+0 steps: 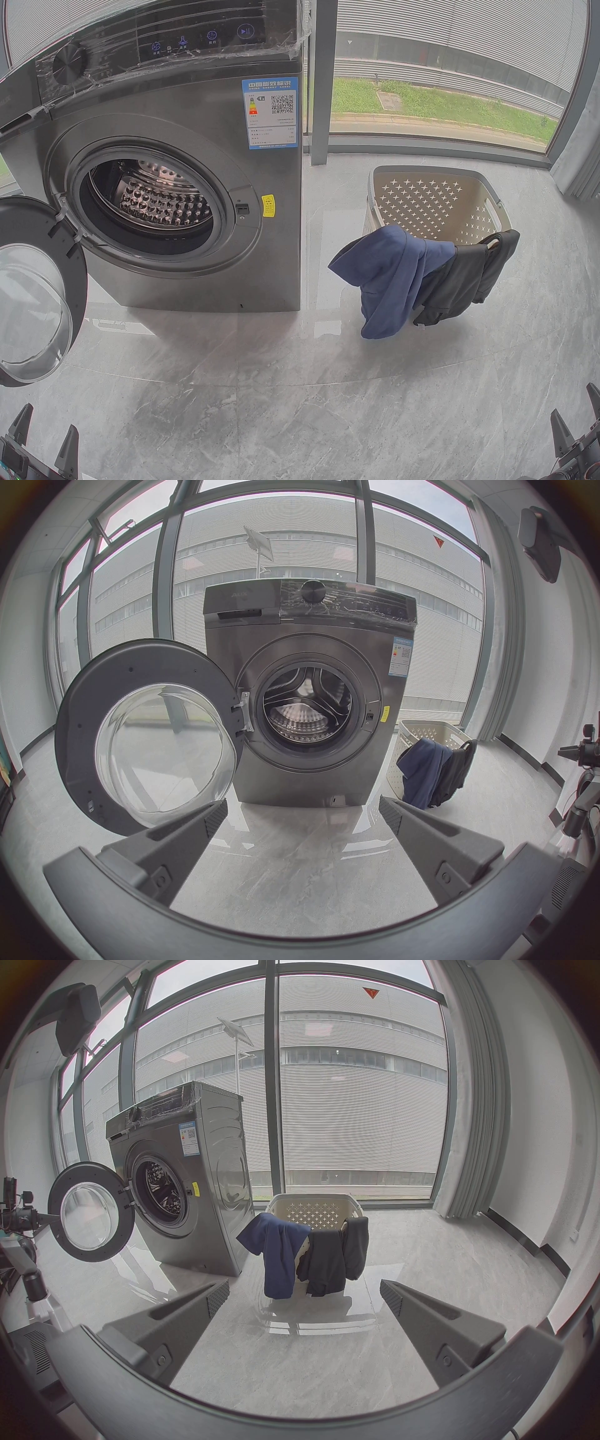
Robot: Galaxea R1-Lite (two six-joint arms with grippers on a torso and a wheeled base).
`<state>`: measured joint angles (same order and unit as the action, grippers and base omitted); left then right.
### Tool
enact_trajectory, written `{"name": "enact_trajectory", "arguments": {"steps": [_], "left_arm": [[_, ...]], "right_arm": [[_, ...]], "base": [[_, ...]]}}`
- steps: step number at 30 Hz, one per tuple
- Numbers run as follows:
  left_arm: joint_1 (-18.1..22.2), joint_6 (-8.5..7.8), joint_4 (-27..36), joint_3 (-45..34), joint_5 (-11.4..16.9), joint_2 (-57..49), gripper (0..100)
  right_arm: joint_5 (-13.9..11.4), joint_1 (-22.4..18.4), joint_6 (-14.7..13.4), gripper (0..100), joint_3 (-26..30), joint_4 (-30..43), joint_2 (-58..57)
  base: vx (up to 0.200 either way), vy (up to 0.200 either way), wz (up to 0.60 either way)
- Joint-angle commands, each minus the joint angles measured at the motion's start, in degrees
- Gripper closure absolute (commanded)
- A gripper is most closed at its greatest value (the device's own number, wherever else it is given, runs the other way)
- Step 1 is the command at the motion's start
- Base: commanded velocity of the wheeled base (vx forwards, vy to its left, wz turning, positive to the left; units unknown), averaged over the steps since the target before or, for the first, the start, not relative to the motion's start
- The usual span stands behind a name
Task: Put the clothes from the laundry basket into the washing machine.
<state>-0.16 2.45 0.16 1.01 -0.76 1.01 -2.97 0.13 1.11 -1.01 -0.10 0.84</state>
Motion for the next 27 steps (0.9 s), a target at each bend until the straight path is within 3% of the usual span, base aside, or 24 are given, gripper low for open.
{"name": "enact_trajectory", "arguments": {"steps": [1, 5, 27], "left_arm": [[0.1, 0.01, 0.0, -0.8, 0.0, -0.6, 0], [0.0, 0.01, 0.0, -0.8, 0.0, -0.6, 0], [0.0, 0.01, 0.0, -0.8, 0.0, -0.6, 0]], "right_arm": [[0.0, 0.0, 0.0, 0, 0.9, 0.0, -0.8], [0.0, 0.0, 0.0, 0, 0.9, 0.0, -0.8], [0.0, 0.0, 0.0, 0, 1.0, 0.0, -0.8]], "base": [[0.0, 0.0, 0.0], [0.0, 0.0, 0.0], [0.0, -0.191, 0.0]]}}
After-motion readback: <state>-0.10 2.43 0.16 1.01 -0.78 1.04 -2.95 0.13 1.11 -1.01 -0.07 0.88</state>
